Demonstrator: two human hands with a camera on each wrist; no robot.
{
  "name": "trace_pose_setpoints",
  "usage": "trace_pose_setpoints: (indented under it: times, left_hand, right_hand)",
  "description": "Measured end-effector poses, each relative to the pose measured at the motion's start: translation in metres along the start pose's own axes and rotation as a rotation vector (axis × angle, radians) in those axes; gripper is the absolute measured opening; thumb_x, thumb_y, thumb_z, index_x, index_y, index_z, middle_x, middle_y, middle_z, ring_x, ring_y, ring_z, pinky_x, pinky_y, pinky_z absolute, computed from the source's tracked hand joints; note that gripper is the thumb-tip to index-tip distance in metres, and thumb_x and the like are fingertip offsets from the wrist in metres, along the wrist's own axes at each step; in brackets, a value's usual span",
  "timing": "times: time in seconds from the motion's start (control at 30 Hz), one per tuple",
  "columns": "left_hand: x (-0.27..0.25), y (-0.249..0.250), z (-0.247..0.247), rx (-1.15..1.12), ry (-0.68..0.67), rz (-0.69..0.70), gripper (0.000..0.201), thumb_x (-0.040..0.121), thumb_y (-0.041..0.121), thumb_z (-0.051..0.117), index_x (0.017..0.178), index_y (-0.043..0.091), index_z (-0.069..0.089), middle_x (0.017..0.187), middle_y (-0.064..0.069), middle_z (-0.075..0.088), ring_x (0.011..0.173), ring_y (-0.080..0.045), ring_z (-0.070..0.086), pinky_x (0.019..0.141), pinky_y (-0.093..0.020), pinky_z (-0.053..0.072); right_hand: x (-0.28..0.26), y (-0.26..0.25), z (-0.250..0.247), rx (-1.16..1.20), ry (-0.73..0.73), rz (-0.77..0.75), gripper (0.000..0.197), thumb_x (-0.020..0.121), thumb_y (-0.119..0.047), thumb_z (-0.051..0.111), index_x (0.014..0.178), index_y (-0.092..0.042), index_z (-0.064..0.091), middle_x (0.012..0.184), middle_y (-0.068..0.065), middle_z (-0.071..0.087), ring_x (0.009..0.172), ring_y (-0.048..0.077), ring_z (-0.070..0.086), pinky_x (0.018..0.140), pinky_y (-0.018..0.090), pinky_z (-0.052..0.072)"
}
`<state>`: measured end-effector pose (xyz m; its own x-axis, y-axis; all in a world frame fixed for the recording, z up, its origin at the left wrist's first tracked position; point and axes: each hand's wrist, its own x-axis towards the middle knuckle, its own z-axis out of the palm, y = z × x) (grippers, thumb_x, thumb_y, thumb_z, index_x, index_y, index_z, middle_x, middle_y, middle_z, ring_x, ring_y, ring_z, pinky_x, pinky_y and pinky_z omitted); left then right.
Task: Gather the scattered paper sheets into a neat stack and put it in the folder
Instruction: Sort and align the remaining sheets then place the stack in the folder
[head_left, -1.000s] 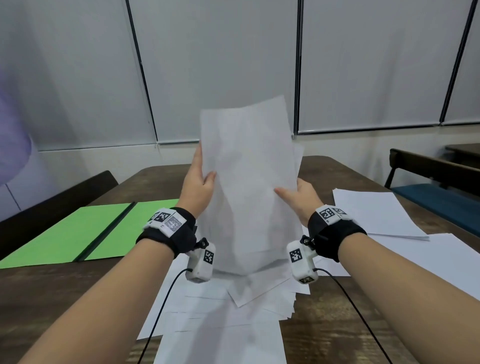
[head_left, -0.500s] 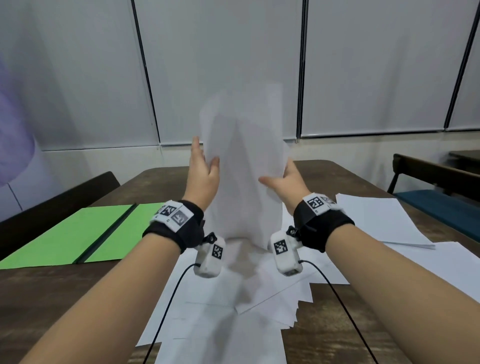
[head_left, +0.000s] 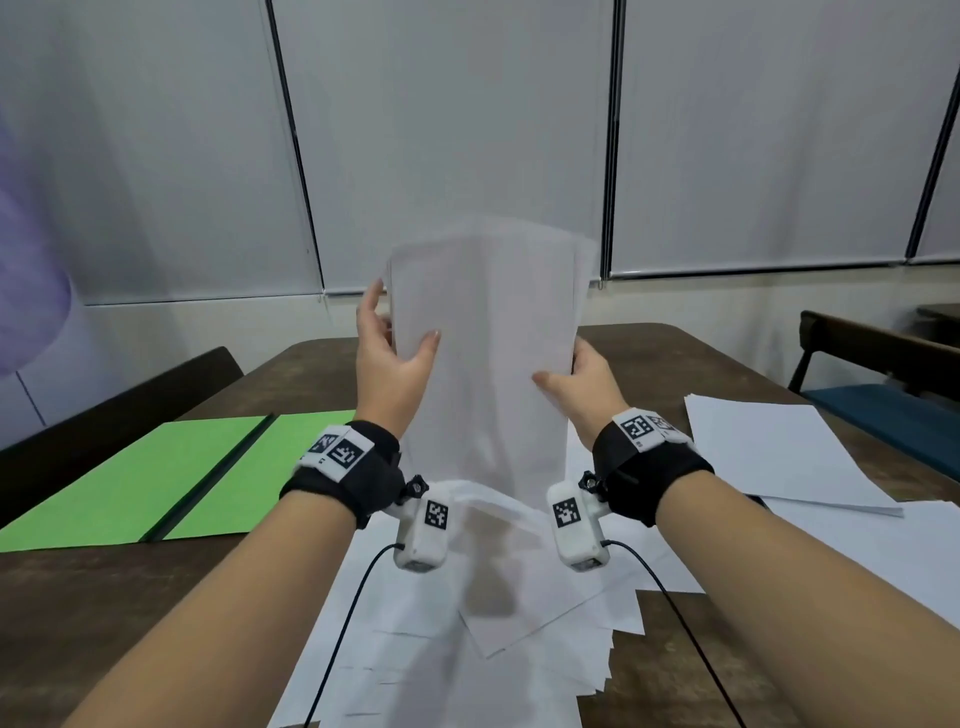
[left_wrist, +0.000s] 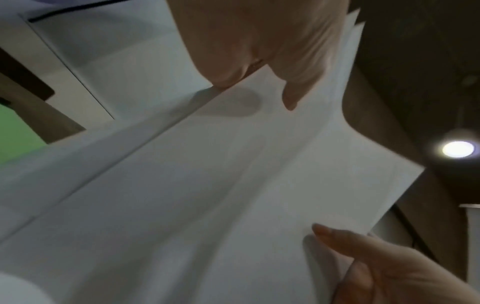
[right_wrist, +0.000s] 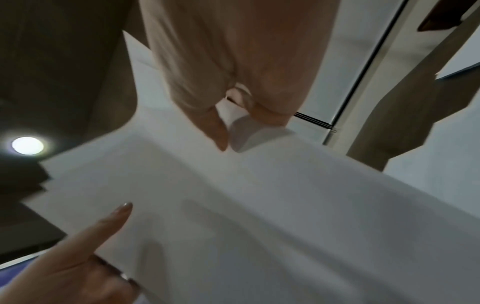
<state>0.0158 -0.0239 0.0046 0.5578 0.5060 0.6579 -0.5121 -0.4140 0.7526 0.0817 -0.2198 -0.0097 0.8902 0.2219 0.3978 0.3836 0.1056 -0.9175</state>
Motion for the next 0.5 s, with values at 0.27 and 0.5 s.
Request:
trace_pose_setpoints:
  times: [0.27, 0.5]
  left_hand:
    - [-0.032, -0.052, -0.009, -0.026, -0.156, -0.440, 0.062, 0.092, 0.037, 0.059, 0.139, 0.010, 0.029, 0.134, -0.005, 0.052, 0.117, -0.017, 0.054, 0.104, -0.038, 0.043]
    - [-0.042, -0.046, 0.004, -0.058, -0.028, -0.231, 0.037, 0.094, 0.020, 0.059, 0.124, 0.012, 0.040, 0.111, 0.008, 0.059, 0.093, 0.006, 0.059, 0.078, -0.008, 0.048]
  right_hand:
    - [-0.015, 0.052, 0.004, -0.009, -0.042, 0.228, 0.057, 0.083, -0.008, 0.071, 0.131, -0.016, 0.040, 0.112, 0.002, 0.062, 0.100, 0.019, 0.061, 0.088, 0.032, 0.048]
    - [-0.007, 0.062, 0.000, 0.109, 0.119, 0.127, 0.035, 0.084, -0.002, 0.066, 0.113, -0.016, 0.052, 0.101, 0.000, 0.068, 0.095, 0.019, 0.066, 0.087, 0.034, 0.053]
